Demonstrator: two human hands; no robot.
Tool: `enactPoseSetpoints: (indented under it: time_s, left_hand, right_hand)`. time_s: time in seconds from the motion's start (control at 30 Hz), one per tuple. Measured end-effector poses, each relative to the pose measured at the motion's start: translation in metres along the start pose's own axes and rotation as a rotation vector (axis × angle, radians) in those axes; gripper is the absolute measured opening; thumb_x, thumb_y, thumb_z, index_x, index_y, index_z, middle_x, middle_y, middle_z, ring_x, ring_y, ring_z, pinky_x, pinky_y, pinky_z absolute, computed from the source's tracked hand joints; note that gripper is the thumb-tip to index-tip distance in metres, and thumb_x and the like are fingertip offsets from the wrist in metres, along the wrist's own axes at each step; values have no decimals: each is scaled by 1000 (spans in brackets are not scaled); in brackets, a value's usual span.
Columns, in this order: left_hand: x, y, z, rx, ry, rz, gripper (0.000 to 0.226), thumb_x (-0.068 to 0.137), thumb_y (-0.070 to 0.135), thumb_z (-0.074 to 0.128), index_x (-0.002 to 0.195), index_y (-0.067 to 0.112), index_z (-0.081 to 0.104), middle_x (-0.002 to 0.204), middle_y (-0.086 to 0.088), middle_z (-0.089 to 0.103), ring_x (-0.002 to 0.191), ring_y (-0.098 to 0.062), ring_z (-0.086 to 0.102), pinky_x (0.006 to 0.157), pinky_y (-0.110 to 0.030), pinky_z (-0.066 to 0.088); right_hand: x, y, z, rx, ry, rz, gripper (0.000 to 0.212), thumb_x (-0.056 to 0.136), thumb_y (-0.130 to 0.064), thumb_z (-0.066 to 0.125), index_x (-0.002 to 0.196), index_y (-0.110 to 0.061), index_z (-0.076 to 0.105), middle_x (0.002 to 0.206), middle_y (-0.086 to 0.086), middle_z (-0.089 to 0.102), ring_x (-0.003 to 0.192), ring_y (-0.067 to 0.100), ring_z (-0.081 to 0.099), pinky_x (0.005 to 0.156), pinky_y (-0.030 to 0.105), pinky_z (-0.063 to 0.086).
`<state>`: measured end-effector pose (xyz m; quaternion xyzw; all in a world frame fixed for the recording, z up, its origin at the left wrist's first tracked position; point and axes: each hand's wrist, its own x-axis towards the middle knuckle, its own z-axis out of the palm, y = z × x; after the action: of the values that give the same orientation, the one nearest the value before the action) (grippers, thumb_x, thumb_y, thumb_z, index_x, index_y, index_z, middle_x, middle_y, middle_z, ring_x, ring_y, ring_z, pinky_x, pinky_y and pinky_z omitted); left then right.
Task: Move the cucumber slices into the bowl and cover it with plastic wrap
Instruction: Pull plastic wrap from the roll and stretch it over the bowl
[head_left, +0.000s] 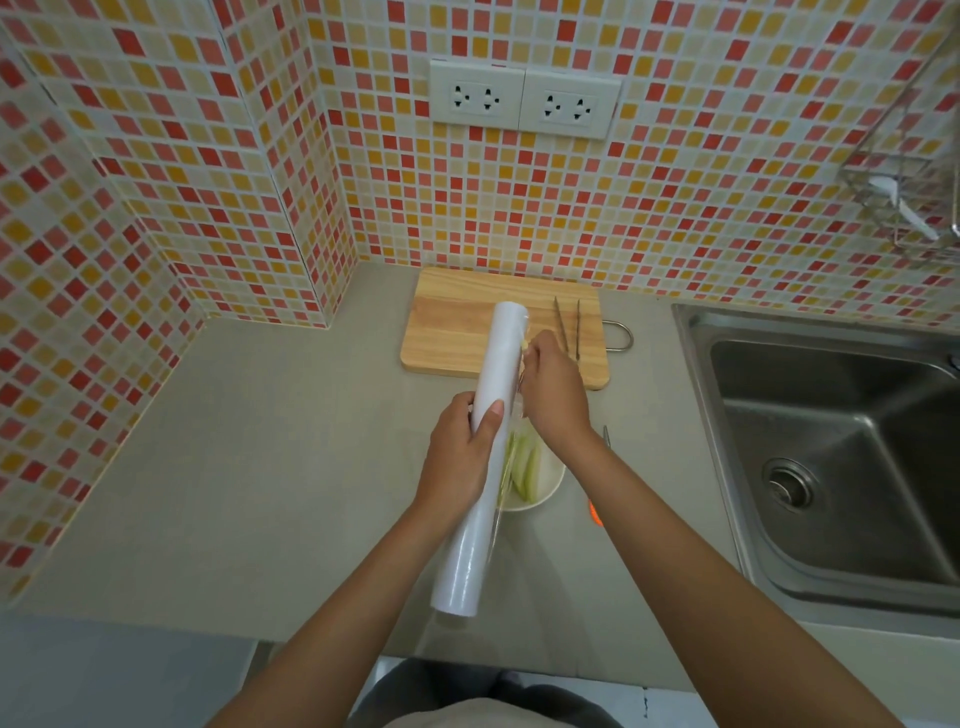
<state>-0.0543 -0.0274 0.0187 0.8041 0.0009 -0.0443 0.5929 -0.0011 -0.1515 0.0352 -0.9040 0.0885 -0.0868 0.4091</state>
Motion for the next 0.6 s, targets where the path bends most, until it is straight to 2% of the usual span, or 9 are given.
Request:
enactPoseSetpoints:
  time_s: [0.07,0.17,0.23,0.33,0.43,0.5,0.57,0.6]
  left_hand:
    - [-1,0,0,-3,-3,-8,28,98,41,46,107,17,57,85,6,58,74,-9,54,68,-25,44]
    - [-1,1,1,-2,-10,-25,28,98,41,46,106,17,57,86,6,58,74,-8,55,67,-25,44]
    - [-2,1,3,-6,-1,-28,28,99,40,45,103,15,57,82,6,55,70,-8,51,65,-24,41]
    - [-5,0,4,-12,1,-31,29,99,40,45,103,14,57,81,6,53,70,-7,49,65,-25,39]
    - [-6,-2,3,-2,-1,-42,35,98,40,45,102,8,56,83,-4,54,71,-12,48,67,-28,39]
    - [-6,-3,1,-11,-3,-51,37,99,41,44,101,6,56,83,-5,53,72,-13,47,68,-29,39]
    - [-8,-5,-3,-25,-4,-61,37,99,42,43,101,8,56,84,-3,53,73,-13,48,68,-28,40]
    - [-8,-7,-4,-28,-2,-62,37,99,43,43,101,8,56,84,-3,53,72,-12,48,67,-27,40]
  right_hand:
    - [3,1,0,14,-8,44,20,99,-16,29,82,-11,37,68,12,50,59,29,50,51,45,50]
    - [4,3,3,176,20,152,25,99,-13,28,76,-15,35,64,7,48,52,27,50,43,35,45]
    - [3,2,5,237,33,161,25,98,-16,30,74,-17,36,62,7,48,52,30,52,46,41,47]
    - [5,-2,4,114,17,90,19,98,-24,32,87,-11,42,66,6,53,61,32,56,54,45,48]
    - [14,-3,1,-12,0,105,9,94,-10,32,89,-11,39,65,0,45,60,25,48,55,43,49]
    - [20,-1,-4,47,29,172,11,93,-2,32,93,-10,41,69,2,46,61,24,48,51,41,48]
    - [22,0,-10,172,40,197,13,99,-14,34,96,-9,45,75,15,56,58,29,54,49,41,51]
    - [21,-1,-11,178,20,180,22,100,-25,33,94,-8,46,76,17,59,56,32,58,50,41,53]
